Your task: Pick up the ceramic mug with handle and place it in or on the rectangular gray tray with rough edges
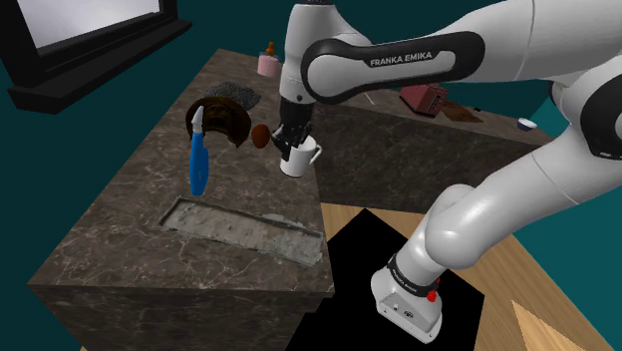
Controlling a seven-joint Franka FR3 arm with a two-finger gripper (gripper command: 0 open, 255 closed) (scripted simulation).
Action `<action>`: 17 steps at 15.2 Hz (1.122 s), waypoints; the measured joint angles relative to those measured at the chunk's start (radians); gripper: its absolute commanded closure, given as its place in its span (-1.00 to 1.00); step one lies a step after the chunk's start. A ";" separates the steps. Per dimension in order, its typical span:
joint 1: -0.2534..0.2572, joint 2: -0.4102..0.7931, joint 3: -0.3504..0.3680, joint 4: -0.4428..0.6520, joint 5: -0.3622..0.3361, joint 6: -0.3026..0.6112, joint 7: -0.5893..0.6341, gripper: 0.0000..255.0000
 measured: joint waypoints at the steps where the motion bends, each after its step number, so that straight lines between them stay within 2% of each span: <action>1: 0.000 -0.003 -0.001 0.003 0.000 -0.006 -0.002 1.00; 6: 0.041 -0.006 0.064 0.029 0.027 -0.036 0.090 1.00; 15: 0.116 0.109 0.222 0.200 0.040 -0.095 0.324 1.00; 17: 0.124 0.122 0.238 0.195 0.040 -0.078 0.350 1.00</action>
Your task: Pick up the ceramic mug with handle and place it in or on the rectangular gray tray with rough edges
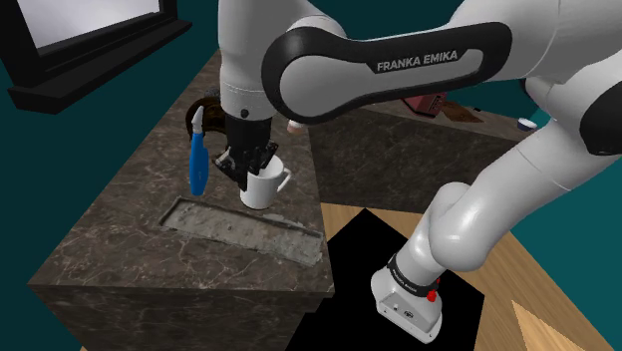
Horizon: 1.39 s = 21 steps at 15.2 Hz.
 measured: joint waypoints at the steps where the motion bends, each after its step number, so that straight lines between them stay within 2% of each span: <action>1: 0.002 0.001 0.003 -0.010 0.000 0.011 0.004 1.00; 15: 0.003 0.075 0.025 -0.136 -0.026 0.204 0.039 1.00; 21: 0.002 0.081 0.026 -0.147 -0.029 0.222 0.040 1.00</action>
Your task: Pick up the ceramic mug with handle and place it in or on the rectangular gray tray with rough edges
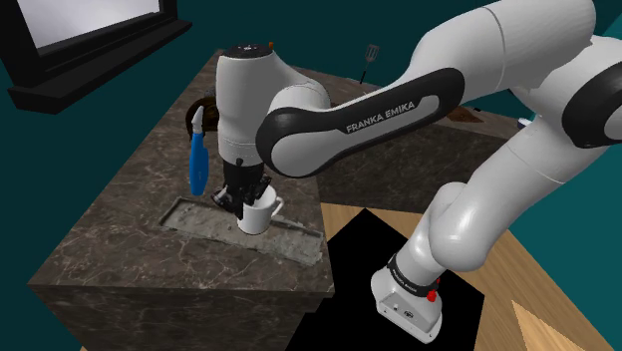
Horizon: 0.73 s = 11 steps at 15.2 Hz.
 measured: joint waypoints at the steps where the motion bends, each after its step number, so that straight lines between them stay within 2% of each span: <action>1: 0.000 0.000 0.000 0.000 0.000 0.000 0.000 1.00; 2: 0.000 0.000 0.000 0.000 0.000 0.000 0.000 -1.00; 8: 0.000 0.000 0.000 0.000 0.000 0.001 0.000 -1.00; 11: -0.002 -0.017 -0.007 0.055 0.005 -0.068 -0.011 -1.00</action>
